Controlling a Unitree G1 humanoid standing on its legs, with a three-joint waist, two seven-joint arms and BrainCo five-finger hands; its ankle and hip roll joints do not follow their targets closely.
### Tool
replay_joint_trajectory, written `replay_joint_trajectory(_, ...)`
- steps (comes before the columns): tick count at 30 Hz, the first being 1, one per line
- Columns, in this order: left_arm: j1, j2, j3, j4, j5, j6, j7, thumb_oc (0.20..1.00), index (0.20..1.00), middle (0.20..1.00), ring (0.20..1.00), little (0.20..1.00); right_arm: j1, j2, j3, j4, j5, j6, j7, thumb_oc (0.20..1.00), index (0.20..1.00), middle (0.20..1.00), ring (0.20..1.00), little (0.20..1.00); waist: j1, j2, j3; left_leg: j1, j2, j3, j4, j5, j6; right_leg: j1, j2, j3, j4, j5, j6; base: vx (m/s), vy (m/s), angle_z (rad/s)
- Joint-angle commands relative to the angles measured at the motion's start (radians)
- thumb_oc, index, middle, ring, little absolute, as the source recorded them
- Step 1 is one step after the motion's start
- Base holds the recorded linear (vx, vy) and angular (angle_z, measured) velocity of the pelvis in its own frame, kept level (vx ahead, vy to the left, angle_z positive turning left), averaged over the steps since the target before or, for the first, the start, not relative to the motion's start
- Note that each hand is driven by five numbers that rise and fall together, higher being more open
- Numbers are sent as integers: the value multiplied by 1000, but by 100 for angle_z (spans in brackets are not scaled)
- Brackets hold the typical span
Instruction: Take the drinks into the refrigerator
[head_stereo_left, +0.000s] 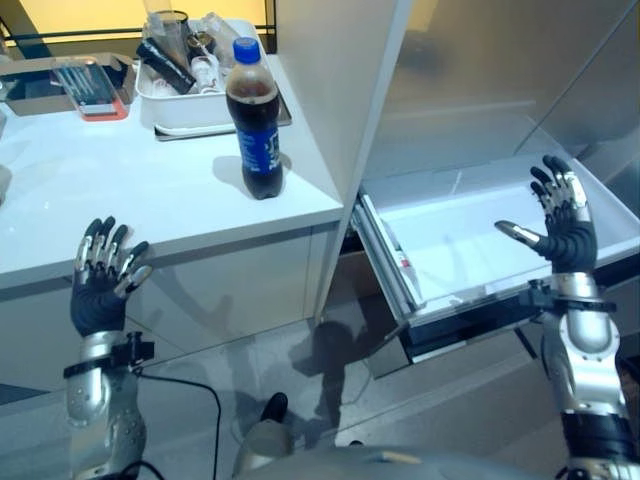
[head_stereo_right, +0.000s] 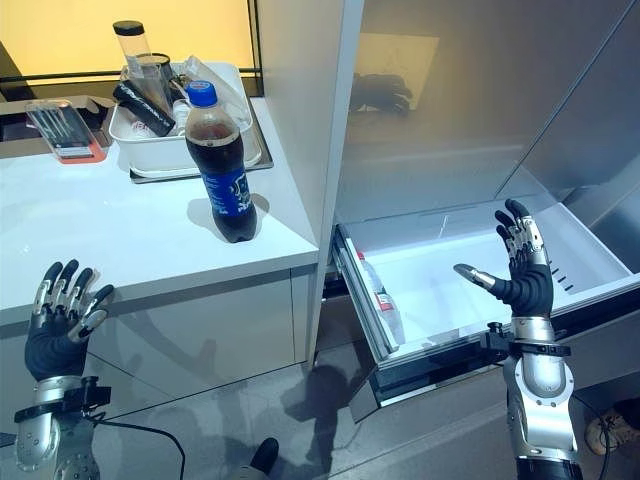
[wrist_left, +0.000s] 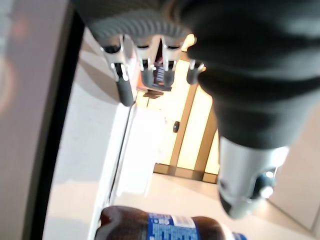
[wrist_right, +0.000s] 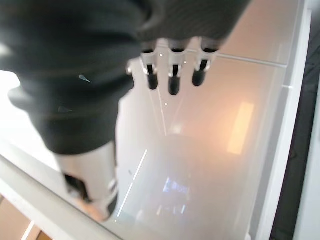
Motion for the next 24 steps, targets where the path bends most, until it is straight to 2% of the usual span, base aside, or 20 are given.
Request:
replay_joint_trajectory(1,-28,47,14,10,71,-71,31,1000,1000,1000,1000,1000,-6,-30,-40,-43,-10,-25,-5,1000,1000,1000,1000,1000,-7,4,-74,38,26,65,9,-68,37,-58,-20,19,155,-62,29,-68,256,148)
replay_joint_trajectory(3,-52,60,-8,12,138,-70,84,1000,1000,1000,1000,1000,-12,-33,-26,-41,-13,-23,-8,1000,1000,1000,1000,1000,-13,6,-76,44,27,75,8,-71,40,-57,-22,33,152,-60,29,7,27,-19)
replay_joint_trajectory(16,-117,49,-123,-70,208,-61,126,1000,1000,1000,1000,1000,-7,2,47,-23,-11,-7,-10,1000,1000,1000,1000,1000,-54,23,-91,76,26,126,-10,-73,54,-48,-24,89,113,-27,35,-1,21,-17)
replay_joint_trajectory(24,-119,57,-123,-87,217,-58,130,1000,1000,1000,1000,1000,11,8,57,-35,-11,0,1,1000,1000,1000,1000,1000,-66,28,-94,90,29,148,-15,-79,56,-45,-25,113,99,-18,37,9,10,-13)
